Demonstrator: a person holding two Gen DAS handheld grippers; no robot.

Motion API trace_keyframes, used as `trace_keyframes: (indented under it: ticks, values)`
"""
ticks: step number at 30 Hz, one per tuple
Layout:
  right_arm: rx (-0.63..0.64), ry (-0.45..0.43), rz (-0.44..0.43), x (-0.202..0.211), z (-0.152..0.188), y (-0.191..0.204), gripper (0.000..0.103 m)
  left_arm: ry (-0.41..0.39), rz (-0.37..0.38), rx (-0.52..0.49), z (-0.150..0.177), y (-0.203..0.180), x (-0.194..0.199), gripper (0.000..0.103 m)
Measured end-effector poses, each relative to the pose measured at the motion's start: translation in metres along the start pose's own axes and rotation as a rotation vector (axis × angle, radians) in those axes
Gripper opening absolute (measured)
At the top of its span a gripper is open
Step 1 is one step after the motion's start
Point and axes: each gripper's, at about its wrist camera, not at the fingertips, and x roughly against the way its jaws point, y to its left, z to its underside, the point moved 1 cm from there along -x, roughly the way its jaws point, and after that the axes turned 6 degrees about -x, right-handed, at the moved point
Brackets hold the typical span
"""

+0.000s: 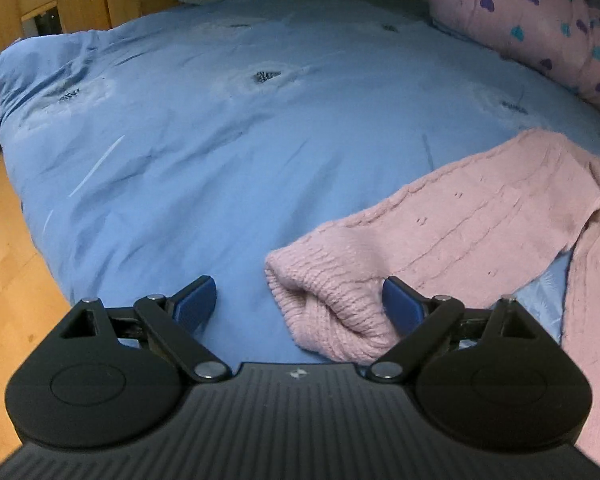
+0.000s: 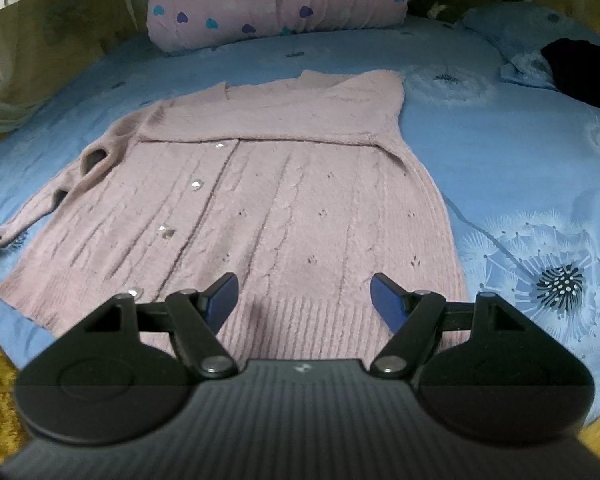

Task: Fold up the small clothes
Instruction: 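Move the left gripper to the other sleeve cuff and close on it, then lift the sleeve with the left gripper, fold it across the body, release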

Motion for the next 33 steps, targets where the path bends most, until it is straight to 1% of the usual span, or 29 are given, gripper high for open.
trace_keyframes:
  ticks: [3, 5, 6, 7, 9, 11, 13, 14, 15, 17, 19, 21, 24, 33]
  values:
    - [-0.006, 0.011, 0.008, -0.004, 0.003, -0.003, 0.074, -0.016, 0.057, -0.032, 0.0, -0.006, 0.002, 0.092]
    - [-0.013, 0.014, 0.008, -0.006, 0.004, -0.005, 0.074, -0.023, 0.064, -0.063, -0.001, -0.011, -0.001, 0.09]
    - [-0.015, 0.016, 0.01, -0.006, 0.005, -0.006, 0.074, -0.023, 0.066, -0.071, -0.001, -0.013, -0.002, 0.083]
    - [-0.016, 0.018, 0.012, -0.007, 0.005, -0.006, 0.074, -0.02, 0.07, -0.075, -0.001, -0.014, -0.004, 0.078]
    - [-0.012, 0.016, 0.015, -0.005, 0.007, -0.006, 0.074, -0.02, 0.071, -0.075, -0.002, -0.016, -0.005, 0.063]
    - [-0.003, 0.009, 0.019, -0.002, 0.007, -0.006, 0.074, -0.025, 0.074, -0.075, -0.002, -0.016, -0.005, 0.055]
    - [-0.002, 0.001, 0.023, 0.0, 0.007, -0.006, 0.074, -0.037, 0.068, -0.09, -0.003, -0.018, -0.003, 0.043]
    - [-0.004, -0.001, 0.024, 0.0, 0.007, -0.007, 0.074, -0.046, 0.072, -0.102, -0.003, -0.02, -0.002, 0.034]
    - [-0.006, -0.002, 0.023, 0.0, 0.007, -0.007, 0.074, -0.055, 0.07, -0.115, -0.003, -0.022, 0.0, 0.03]
    - [-0.011, -0.002, 0.021, 0.0, 0.006, -0.008, 0.074, -0.074, 0.067, -0.126, -0.007, -0.024, 0.005, 0.026]
    - [-0.01, -0.002, 0.018, 0.0, 0.006, -0.007, 0.074, -0.092, 0.079, -0.088, -0.018, -0.018, 0.009, 0.025]
    - [-0.005, -0.004, 0.02, 0.0, 0.006, -0.006, 0.074, -0.109, 0.065, -0.061, -0.033, -0.009, 0.013, 0.025]
    - [-0.001, -0.008, 0.021, 0.0, 0.005, -0.006, 0.074, -0.148, 0.015, -0.083, -0.063, -0.003, 0.018, 0.025]
    - [0.012, -0.014, 0.006, -0.002, 0.0, -0.003, 0.074, -0.267, -0.089, -0.13, -0.146, -0.001, 0.033, 0.025]
